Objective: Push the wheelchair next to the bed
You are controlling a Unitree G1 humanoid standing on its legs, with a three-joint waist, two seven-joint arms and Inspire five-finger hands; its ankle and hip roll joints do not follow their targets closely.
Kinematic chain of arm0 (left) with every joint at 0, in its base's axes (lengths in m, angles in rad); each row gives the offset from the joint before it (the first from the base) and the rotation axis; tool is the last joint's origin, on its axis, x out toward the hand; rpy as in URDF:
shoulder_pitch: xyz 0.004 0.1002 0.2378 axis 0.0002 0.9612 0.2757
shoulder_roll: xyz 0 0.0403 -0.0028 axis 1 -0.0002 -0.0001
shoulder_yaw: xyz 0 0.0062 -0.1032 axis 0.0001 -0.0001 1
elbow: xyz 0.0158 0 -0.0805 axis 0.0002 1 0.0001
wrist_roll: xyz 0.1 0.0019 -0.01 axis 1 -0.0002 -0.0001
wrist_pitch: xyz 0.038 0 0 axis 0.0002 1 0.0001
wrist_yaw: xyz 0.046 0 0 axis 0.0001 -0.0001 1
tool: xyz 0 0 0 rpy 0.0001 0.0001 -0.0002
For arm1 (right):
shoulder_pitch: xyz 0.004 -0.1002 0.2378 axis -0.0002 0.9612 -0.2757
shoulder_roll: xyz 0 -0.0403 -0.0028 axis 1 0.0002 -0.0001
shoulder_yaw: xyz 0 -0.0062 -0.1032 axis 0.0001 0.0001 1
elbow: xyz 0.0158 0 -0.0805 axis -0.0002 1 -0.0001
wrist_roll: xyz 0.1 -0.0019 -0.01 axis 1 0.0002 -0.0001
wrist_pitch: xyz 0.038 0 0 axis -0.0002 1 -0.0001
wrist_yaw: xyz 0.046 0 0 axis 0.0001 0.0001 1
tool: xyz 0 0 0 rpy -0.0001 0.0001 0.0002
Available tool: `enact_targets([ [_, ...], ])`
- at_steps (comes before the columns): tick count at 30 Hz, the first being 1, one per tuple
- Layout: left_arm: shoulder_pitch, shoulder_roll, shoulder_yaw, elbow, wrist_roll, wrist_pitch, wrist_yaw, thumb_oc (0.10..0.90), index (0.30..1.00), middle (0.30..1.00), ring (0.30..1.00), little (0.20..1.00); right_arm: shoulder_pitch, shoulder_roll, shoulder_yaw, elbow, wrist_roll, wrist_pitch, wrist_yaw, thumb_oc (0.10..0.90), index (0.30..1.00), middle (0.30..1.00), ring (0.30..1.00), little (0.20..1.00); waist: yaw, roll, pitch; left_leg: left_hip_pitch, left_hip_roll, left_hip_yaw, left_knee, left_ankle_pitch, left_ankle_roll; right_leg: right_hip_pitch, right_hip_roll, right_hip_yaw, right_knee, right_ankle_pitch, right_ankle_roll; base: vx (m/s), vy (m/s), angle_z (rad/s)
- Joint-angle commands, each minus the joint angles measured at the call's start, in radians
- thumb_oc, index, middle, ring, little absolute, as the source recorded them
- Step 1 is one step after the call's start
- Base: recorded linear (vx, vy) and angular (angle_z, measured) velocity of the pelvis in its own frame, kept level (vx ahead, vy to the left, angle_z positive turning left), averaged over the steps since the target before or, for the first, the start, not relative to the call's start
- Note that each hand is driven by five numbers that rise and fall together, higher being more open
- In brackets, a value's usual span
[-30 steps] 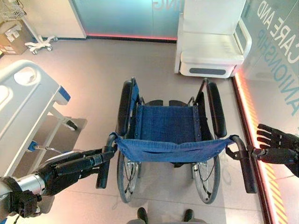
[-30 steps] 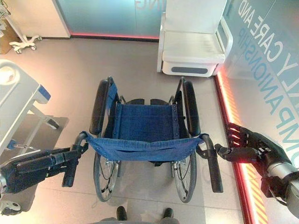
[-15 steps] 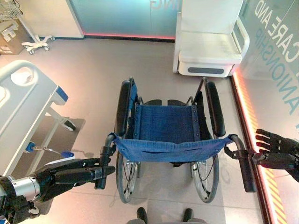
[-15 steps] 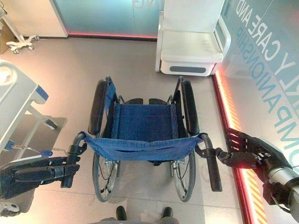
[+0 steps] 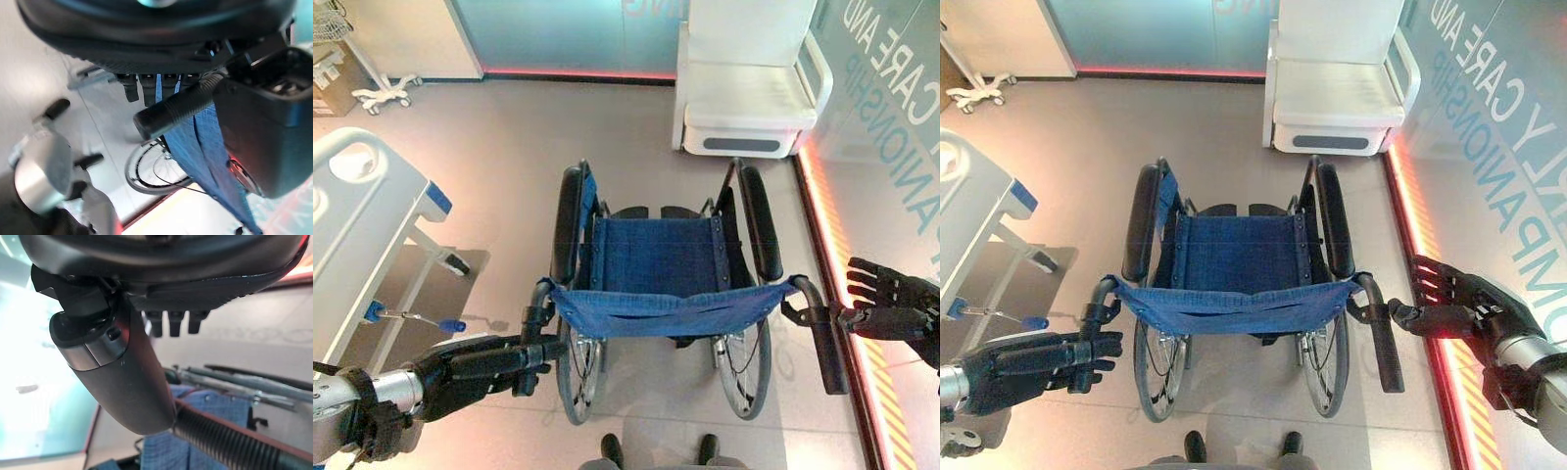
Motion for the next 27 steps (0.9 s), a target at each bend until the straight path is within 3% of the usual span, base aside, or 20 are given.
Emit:
enact_targets([
  [1, -0.119, -0.032, -0.025, -0.015, -0.132, -0.051, 0.010, 0.800, 0.900, 0.900, 0.900, 0.900, -0.145, 0.007, -0.005, 0.009, -0.002, -0.138, -0.042, 0.800, 0.900, 0.900, 0.900, 0.900, -0.018, 0.031, 0.017, 0.002, 0.059, -0.014, 0.003, 0.008, -0.057, -0.007, -0.026, -0.018, 0.025, 0.025, 0.038, 0.00, 0.000, 0.00],
  [4, -0.167, -0.049, -0.092, -0.009, -0.160, -0.066, 0.123, 0.800, 0.900, 0.900, 0.900, 0.900, -0.170, 0.003, 0.036, 0.005, -0.020, -0.152, -0.045, 0.800, 0.900, 0.900, 0.900, 0.900, -0.018, 0.030, 0.022, 0.002, 0.058, -0.017, 0.003, 0.006, -0.056, -0.009, -0.025, -0.016, 0.029, 0.022, 0.038, 0.00, 0.000, 0.00],
  [6, -0.220, -0.069, -0.136, 0.013, -0.203, -0.077, 0.194, 0.800, 0.900, 0.900, 0.900, 0.900, -0.196, -0.003, 0.057, 0.007, -0.078, -0.114, -0.094, 0.800, 0.900, 0.900, 0.900, 0.900, -0.020, 0.026, 0.028, 0.007, 0.056, -0.017, 0.003, 0.006, -0.056, -0.005, -0.026, -0.012, 0.030, 0.019, 0.038, 0.00, 0.000, 0.00],
  [13, -0.319, -0.086, -0.209, 0.032, -0.259, -0.079, 0.259, 0.800, 0.900, 0.900, 0.900, 0.900, -0.253, -0.030, 0.083, 0.027, -0.076, -0.106, -0.071, 0.800, 0.900, 0.900, 0.900, 0.900, -0.023, 0.022, 0.026, 0.006, 0.060, -0.014, 0.003, 0.009, -0.056, -0.009, -0.024, -0.002, 0.034, 0.019, 0.034, 0.00, 0.000, 0.00],
  [14, -0.327, -0.090, -0.216, 0.031, -0.261, -0.094, 0.259, 0.414, 0.321, 0.321, 0.321, 0.321, -0.249, -0.032, 0.078, 0.020, -0.112, -0.093, -0.070, 0.800, 0.900, 0.900, 0.900, 0.900, -0.025, 0.020, 0.026, 0.007, 0.059, -0.014, 0.003, 0.009, -0.056, -0.010, -0.024, 0.001, 0.034, 0.020, 0.035, 0.00, 0.000, 0.00],
  [21, -0.363, -0.129, -0.254, 0.035, -0.246, -0.114, 0.276, 0.400, 0.300, 0.300, 0.300, 0.300, -0.256, -0.030, 0.067, 0.006, -0.155, -0.122, -0.096, 0.800, 0.900, 0.900, 0.900, 0.900, -0.032, 0.012, 0.029, 0.012, 0.060, -0.006, 0.003, 0.006, -0.052, -0.013, -0.021, 0.016, 0.038, 0.018, 0.034, 0.00, 0.004, -0.05],
  [27, -0.340, -0.146, -0.234, 0.028, -0.248, -0.117, 0.277, 0.400, 0.300, 0.300, 0.300, 0.300, -0.201, -0.009, 0.025, -0.013, -0.145, -0.140, -0.048, 0.800, 0.900, 0.900, 0.900, 0.900, -0.041, 0.007, 0.026, 0.019, 0.059, 0.004, 0.003, 0.003, -0.049, -0.013, -0.021, 0.022, 0.041, 0.016, 0.037, 0.00, 0.003, -0.02],
])
